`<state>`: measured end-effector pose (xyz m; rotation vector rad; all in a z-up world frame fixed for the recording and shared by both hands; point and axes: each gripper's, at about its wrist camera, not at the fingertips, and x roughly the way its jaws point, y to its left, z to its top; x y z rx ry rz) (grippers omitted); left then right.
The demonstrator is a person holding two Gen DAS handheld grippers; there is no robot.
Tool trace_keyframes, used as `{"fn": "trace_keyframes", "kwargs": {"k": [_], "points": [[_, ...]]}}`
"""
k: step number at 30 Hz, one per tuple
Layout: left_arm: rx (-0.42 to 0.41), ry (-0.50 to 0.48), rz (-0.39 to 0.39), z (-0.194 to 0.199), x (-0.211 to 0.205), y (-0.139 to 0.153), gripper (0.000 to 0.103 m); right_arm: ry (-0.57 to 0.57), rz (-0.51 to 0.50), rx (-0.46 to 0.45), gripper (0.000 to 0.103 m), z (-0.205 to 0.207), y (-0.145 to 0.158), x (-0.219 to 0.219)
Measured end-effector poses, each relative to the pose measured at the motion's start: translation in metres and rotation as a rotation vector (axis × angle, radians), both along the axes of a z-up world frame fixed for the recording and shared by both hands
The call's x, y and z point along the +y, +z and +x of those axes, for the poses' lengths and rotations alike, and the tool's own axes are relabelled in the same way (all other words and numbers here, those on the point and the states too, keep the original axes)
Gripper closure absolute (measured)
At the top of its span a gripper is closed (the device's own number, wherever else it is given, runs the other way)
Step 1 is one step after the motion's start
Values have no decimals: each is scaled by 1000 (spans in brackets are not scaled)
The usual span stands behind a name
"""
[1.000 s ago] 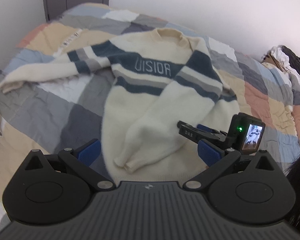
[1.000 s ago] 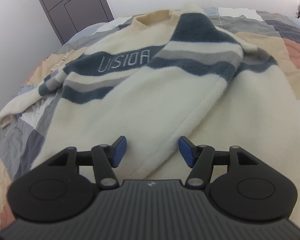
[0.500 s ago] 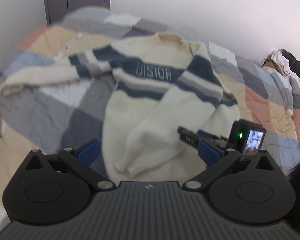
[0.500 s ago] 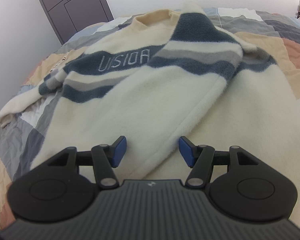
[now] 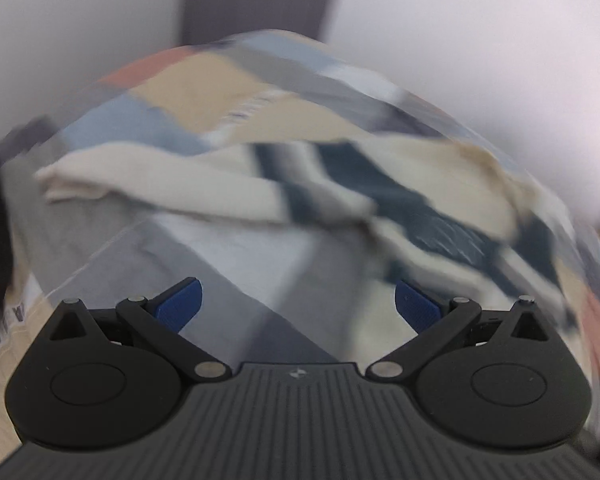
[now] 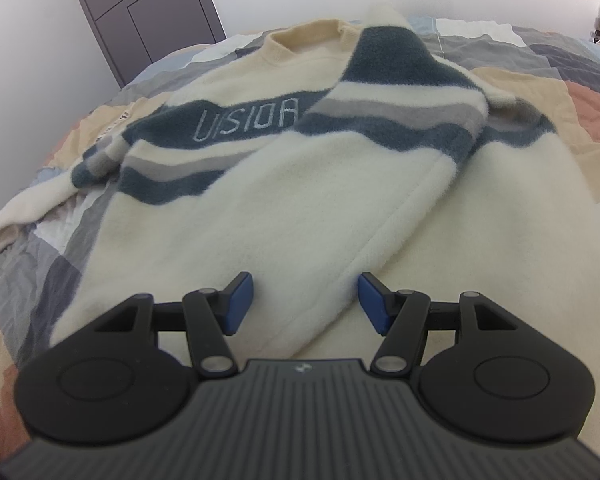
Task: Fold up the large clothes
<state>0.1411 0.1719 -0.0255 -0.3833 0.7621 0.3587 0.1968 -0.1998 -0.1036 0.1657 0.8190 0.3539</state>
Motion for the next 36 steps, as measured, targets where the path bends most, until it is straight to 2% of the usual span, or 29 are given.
{"fn": "trace_keyframes", "kwargs": {"k": [3, 5, 8, 11, 14, 16, 19, 21, 23, 24, 26, 27, 29, 31, 32, 36], "points": [[9, 54, -48, 14, 54, -27, 0, -2, -2, -2, 41, -1, 0, 1], [29, 83, -113, 22, 88, -51, 0, -1, 1, -4, 40, -2, 0, 1], [9, 231, -188, 23, 133, -81, 0, 2, 8, -3, 40, -3, 1, 0], [-85, 339, -184, 21, 170, -100, 0, -1, 16, 8, 41, -2, 2, 0], [-205, 395, -346, 17, 209, -117, 0, 4, 10, 16, 40, 1, -1, 2], [-252, 382, -384, 21, 224, -121, 0, 1, 17, 23, 40, 4, -3, 2], [-273, 397, -326, 34, 241, -119, 8, -6, 25, 33, 38, 8, -7, 2], [-277, 444, -338, 45, 254, -123, 15, -13, 28, 39, 37, 11, -8, 3], [-274, 488, -343, 52, 267, -124, 35, -9, 23, 38, 36, 16, -8, 5], [-268, 510, -331, 56, 270, -122, 40, -12, 23, 40, 35, 18, -9, 6], [-269, 534, -320, 61, 278, -116, 61, -26, 34, 55, 35, 24, -10, 7], [-267, 521, -312, 64, 281, -115, 65, -29, 34, 55, 35, 26, -10, 8], [-227, 452, -224, 73, 276, -104, 76, -30, 24, 50, 34, 28, -10, 10], [-182, 380, -90, 89, 262, -90, 80, -31, 18, 37, 34, 28, -11, 12], [-194, 352, -30, 90, 252, -80, 81, -33, 15, 27, 34, 28, -12, 12], [-221, 287, 94, 88, 211, -33, 82, -33, 17, 11, 34, 26, -11, 11]]}}
